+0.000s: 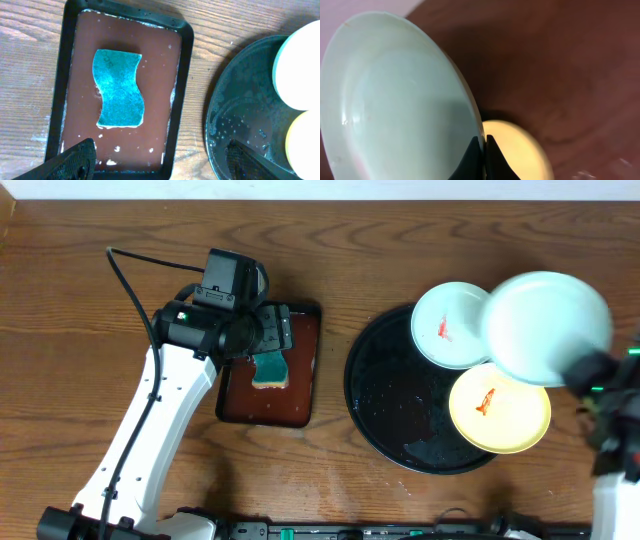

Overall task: Clean dirty plates on tray and stack at the side
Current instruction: 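Lift the mint plate with the right gripper and move it right, then lower the mint plate onto the table right of the black tray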

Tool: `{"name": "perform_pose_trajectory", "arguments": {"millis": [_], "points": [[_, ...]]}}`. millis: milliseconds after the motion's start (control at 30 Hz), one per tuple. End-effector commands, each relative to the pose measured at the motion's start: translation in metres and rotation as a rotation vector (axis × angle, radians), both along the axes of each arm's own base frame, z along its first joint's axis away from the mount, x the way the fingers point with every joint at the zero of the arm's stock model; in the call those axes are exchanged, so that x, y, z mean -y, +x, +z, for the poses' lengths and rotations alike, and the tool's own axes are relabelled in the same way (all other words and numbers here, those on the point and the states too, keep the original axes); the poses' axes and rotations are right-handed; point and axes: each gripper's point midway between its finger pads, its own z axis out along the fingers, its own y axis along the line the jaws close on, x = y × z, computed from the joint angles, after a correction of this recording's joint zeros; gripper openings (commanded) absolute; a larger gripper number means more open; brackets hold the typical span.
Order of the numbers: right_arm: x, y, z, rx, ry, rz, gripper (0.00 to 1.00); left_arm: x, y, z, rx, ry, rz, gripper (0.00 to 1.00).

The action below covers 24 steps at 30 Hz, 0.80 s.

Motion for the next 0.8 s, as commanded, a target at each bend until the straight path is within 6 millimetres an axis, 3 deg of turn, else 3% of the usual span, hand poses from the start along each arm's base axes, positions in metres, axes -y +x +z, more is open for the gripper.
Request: {"name": "perform_pose_trajectory", "arguments": {"millis": [0, 200, 400, 567, 633, 700, 767], "points": [[0.036, -0.003, -0.024, -0.024, 0.14, -0.061, 0.01, 0.002, 0.002, 0.005, 0.013, -0.005, -0.011, 0.84], [0.103, -0.019, -0.086, -0.136, 0.273, -0.271, 0.01, 0.002, 0.002, 0.005, 0.013, -0.005, -0.011, 0.83], [0.14, -0.014, -0.143, -0.192, 0.333, -0.332, 0.01, 0.002, 0.002, 0.005, 0.013, -0.005, -0.011, 0.83], [0.13, 0.014, -0.177, -0.195, 0.365, -0.125, 0.01, 0.002, 0.002, 0.005, 0.013, -0.005, -0.011, 0.83], [0.13, 0.016, -0.189, -0.228, 0.346, -0.089, 0.01, 0.002, 0.002, 0.005, 0.013, -0.005, -0.011, 0.83], [0.13, 0.015, -0.193, -0.248, 0.331, -0.078, 0.08, 0.002, 0.002, 0.005, 0.013, -0.005, -0.011, 0.84], [0.125, 0.025, -0.183, -0.19, 0.352, -0.041, 0.18, 0.002, 0.002, 0.005, 0.013, -0.005, -0.011, 0.83]]}}
